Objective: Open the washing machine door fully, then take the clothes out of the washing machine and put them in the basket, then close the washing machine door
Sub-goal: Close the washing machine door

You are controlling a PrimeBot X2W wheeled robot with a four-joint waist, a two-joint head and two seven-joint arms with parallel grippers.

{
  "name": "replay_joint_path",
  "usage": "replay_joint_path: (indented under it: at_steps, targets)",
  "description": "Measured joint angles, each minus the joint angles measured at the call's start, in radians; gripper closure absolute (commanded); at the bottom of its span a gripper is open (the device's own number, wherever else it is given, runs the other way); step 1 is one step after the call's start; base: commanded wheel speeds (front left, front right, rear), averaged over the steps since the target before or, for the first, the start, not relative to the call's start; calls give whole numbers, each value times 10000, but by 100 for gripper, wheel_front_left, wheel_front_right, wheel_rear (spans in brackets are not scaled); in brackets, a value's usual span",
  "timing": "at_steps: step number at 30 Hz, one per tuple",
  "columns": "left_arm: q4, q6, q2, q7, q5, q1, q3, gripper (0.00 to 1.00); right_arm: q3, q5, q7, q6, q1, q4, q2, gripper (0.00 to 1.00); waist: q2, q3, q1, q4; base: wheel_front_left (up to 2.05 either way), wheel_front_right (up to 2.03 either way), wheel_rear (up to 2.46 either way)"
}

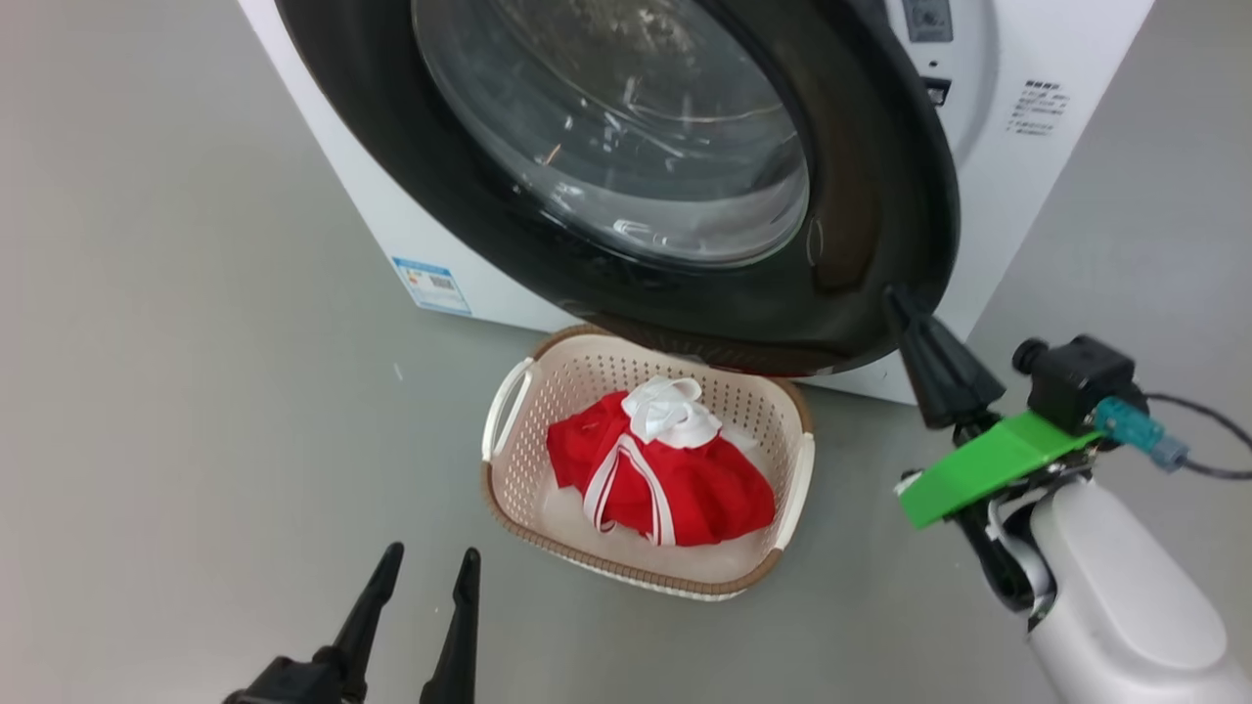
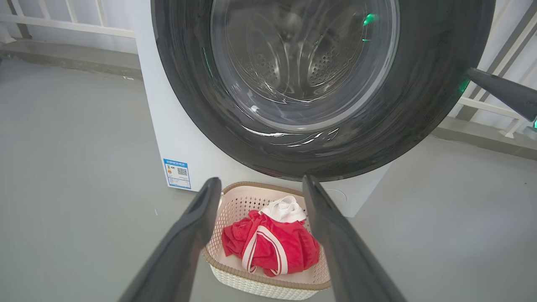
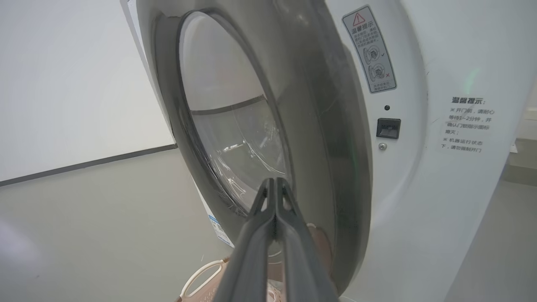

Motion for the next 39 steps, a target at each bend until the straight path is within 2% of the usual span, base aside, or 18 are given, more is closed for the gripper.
replay_joint_path:
  at_steps: [16, 34, 39]
  targets:
    - [-267, 86, -29, 0, -460, -1027, -387, 0, -688, 29, -2, 33, -1594, 234, -514, 100, 0, 1401, 0, 412, 0, 0, 0]
    - [-453, 100, -58, -2, -690, -1480, -650, 0, -1944, -364, -2, 50, -2822, 512, -518, 100, 0, 2111, 0, 712, 0, 0, 0]
    - [-456, 96, -63, -2, -688, -1619, -677, 0, -2203, -686, -10, 151, -2949, 493, -341, 100, 0, 2241, 0, 729, 0, 0, 0]
